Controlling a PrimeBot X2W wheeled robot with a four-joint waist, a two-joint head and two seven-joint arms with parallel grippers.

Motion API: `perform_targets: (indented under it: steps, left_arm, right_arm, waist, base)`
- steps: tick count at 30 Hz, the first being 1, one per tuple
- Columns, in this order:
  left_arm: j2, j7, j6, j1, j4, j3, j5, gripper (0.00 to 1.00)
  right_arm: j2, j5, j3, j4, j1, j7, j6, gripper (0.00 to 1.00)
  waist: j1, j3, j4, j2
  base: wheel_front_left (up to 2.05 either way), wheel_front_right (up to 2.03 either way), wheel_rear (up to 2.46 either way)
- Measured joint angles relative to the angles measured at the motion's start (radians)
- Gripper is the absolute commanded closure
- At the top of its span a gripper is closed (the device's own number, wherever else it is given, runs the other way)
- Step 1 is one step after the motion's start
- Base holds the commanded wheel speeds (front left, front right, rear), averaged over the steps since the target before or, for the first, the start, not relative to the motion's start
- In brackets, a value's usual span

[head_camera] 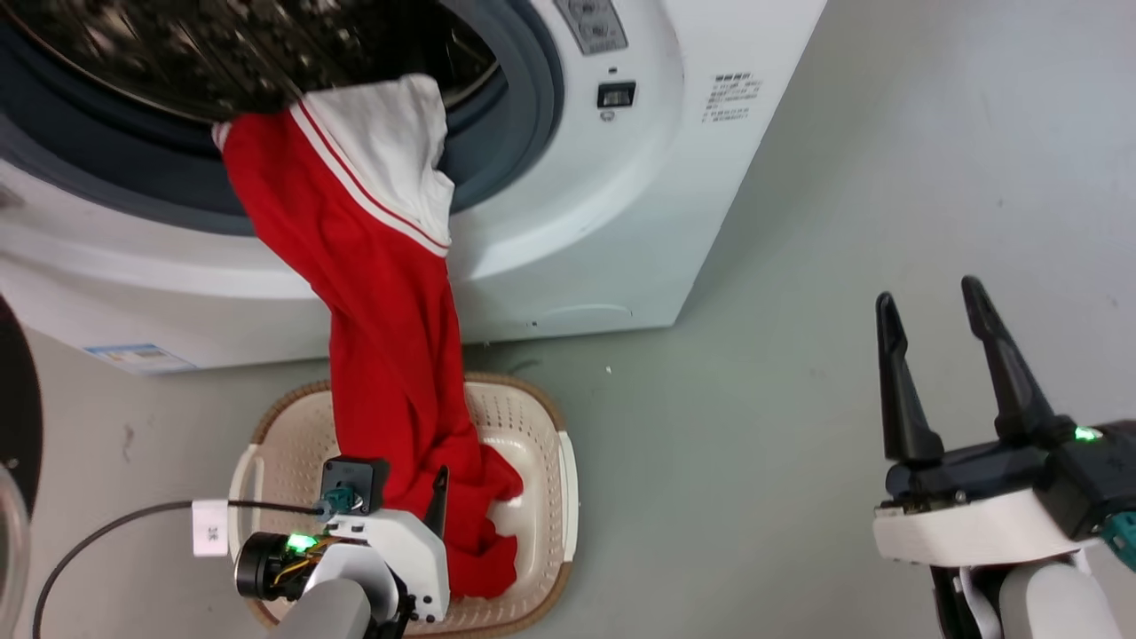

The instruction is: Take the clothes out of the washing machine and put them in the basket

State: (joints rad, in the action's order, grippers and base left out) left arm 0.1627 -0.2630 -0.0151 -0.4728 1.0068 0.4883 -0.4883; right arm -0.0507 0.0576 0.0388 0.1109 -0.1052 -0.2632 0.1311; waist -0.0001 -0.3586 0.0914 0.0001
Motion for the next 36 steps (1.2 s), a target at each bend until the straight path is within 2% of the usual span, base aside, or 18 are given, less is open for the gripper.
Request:
perform_targets:
  steps: [9,12,16,24,36]
  left_arm:
    - [0.003,0.0,0.068,0.16,-0.311,-0.18,0.128,0.0]
    - [-0.013,0.0,0.072,0.194,-0.395,-0.24,0.173,0.0]
    - [-0.028,0.0,0.059,0.199,-0.433,-0.296,0.218,0.0]
    - [-0.037,0.0,0.009,0.045,-0.345,-0.372,0.256,0.0]
    - [0.024,0.0,0.002,-0.244,-0.072,-0.423,0.284,0.0]
  right_arm:
    - [0.0,0.0,0.008,-0.011,0.05,0.0,0.0,0.0]
    - [0.0,0.0,0.007,-0.01,0.052,0.0,0.0,0.0]
    - [0.0,0.001,0.008,-0.008,0.054,0.0,0.0,0.0]
    - [0.0,0.01,0.024,0.003,0.015,0.0,0.0,0.0]
    - [0.0,0.03,0.024,0.022,-0.072,0.0,0.0,0.0]
  waist:
    - [-0.0001,0.108,-0.013,0.0]
    - [-0.0002,0.121,-0.014,0.0]
    - [-0.0002,0.116,-0.015,0.0]
    - [0.0,0.056,0.002,0.0]
    - [0.0001,-0.096,0.065,0.0]
  base:
    - [0.0,0.0,0.0]
    - [0.0,0.0,0.0]
    - [0.0,0.0,0.0]
    - [0.0,0.0,0.0]
    - [0.0,0.0,0.0]
